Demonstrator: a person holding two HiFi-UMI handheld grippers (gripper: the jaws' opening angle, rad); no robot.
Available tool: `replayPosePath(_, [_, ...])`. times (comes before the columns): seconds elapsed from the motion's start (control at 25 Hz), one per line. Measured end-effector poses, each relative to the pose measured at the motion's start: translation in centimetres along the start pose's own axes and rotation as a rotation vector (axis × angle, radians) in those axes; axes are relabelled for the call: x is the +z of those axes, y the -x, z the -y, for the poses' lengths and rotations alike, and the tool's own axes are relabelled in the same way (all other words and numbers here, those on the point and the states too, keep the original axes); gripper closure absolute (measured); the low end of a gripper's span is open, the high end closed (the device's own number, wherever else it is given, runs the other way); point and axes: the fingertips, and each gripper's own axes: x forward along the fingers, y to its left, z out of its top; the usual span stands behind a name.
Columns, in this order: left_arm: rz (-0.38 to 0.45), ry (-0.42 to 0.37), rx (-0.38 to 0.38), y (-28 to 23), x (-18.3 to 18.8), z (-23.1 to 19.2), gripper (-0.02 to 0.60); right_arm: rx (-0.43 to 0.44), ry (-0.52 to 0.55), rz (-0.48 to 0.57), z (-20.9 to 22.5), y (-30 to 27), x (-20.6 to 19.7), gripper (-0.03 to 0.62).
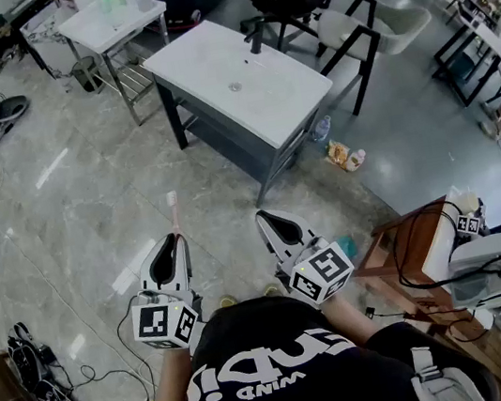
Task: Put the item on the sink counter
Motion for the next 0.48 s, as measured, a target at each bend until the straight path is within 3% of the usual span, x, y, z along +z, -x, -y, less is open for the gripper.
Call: replayPosePath(0.48, [0.015, 0.027, -0.032, 1.2, 0.3, -3.2, 0.518, 0.002, 0.006, 0.026, -2.8, -1.4, -0.9, 0.577])
